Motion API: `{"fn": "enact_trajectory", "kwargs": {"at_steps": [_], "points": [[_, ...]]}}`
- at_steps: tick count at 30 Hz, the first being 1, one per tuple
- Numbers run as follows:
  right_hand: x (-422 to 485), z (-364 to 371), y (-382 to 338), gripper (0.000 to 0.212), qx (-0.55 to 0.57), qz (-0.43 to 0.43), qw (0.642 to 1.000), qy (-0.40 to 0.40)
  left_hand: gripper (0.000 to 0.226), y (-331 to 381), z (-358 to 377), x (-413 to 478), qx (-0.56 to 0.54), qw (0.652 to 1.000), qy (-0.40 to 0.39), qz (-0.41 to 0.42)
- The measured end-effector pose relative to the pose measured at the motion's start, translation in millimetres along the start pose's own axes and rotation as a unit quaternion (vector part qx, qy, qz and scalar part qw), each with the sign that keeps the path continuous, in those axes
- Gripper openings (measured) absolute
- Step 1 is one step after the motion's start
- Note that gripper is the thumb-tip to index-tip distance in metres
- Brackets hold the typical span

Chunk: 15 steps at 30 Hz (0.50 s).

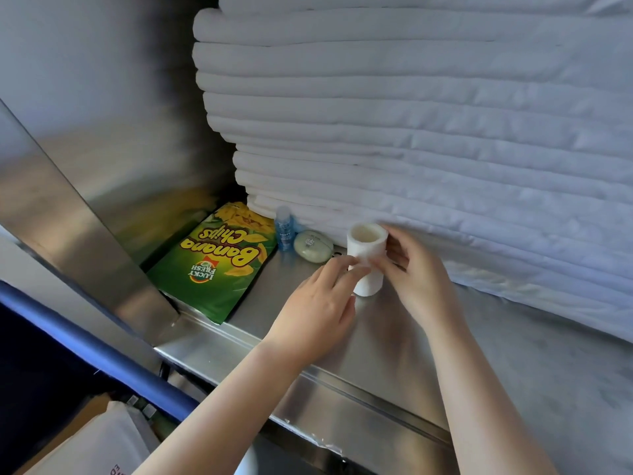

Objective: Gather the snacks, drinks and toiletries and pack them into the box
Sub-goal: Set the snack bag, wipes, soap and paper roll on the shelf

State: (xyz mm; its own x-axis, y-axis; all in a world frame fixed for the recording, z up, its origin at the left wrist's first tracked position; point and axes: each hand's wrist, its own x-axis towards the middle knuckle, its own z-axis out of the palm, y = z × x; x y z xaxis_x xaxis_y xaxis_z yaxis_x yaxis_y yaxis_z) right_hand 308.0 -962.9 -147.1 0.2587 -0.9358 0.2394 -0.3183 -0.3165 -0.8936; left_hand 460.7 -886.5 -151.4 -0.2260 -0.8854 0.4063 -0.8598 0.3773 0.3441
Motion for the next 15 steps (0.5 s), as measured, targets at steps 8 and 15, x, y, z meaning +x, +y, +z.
{"fn": "enact_trajectory", "kwargs": {"at_steps": [8, 15], "points": [[-11, 2, 4, 0.039, -0.013, -0.006, 0.997, 0.073, 0.046, 0, 19, -9, 0.007, 1.0, -0.024, -0.011], [-10, 9, 5, 0.041, -0.031, -0.014, 0.987, 0.157, 0.045, -1, 33, -5, -0.042, 0.998, -0.031, -0.031]]}}
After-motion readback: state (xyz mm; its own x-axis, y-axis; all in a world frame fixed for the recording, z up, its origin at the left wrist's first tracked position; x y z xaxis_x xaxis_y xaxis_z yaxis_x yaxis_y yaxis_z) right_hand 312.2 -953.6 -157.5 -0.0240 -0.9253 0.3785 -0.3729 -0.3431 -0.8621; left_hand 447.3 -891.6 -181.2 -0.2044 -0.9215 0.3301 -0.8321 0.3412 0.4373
